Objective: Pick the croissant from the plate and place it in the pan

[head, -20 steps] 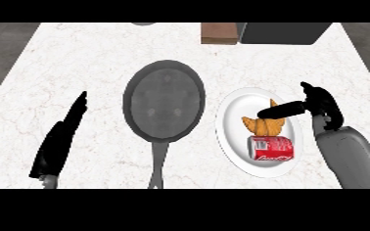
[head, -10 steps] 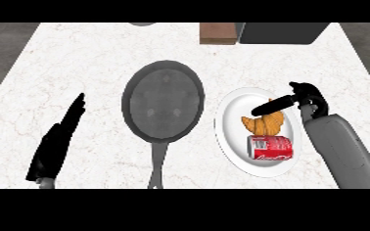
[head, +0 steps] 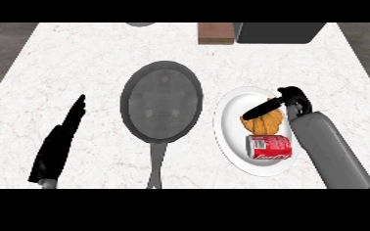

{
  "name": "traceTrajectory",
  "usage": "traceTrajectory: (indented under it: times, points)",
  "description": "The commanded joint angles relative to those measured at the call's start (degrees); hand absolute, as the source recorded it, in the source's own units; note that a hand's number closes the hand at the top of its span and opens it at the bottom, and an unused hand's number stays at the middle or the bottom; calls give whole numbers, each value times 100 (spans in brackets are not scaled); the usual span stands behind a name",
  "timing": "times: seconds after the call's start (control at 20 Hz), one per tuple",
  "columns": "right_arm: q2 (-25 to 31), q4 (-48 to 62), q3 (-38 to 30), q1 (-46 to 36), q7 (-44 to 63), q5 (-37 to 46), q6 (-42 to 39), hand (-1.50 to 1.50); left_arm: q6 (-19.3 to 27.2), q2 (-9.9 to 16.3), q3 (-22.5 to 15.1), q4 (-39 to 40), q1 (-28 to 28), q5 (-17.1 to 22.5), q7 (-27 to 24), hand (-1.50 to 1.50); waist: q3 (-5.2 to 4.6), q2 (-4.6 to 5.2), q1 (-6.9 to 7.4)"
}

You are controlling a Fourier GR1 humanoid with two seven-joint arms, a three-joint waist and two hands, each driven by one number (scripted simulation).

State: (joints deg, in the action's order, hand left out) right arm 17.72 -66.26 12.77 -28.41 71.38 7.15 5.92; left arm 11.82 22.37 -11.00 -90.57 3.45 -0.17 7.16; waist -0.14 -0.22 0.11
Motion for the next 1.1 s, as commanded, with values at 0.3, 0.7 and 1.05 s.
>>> traceTrajectory:
  times: [0.3, 0.7, 1.05]
  points:
    - [-296, 416, -115, -324, 1383, 133, 131, -150, -204, 109, 179, -213, -95, 80, 241, 0, 9, 3, 28]
    - [-371, 233, -141, -42, 1327, 249, 63, -150, -181, 21, 231, -52, 134, -7, 60, 0, 7, 1, -24]
    - [-900, 137, -76, 222, 914, 818, 801, 150, -231, 4, 307, -134, 202, -66, -104, 0, 8, -4, -12]
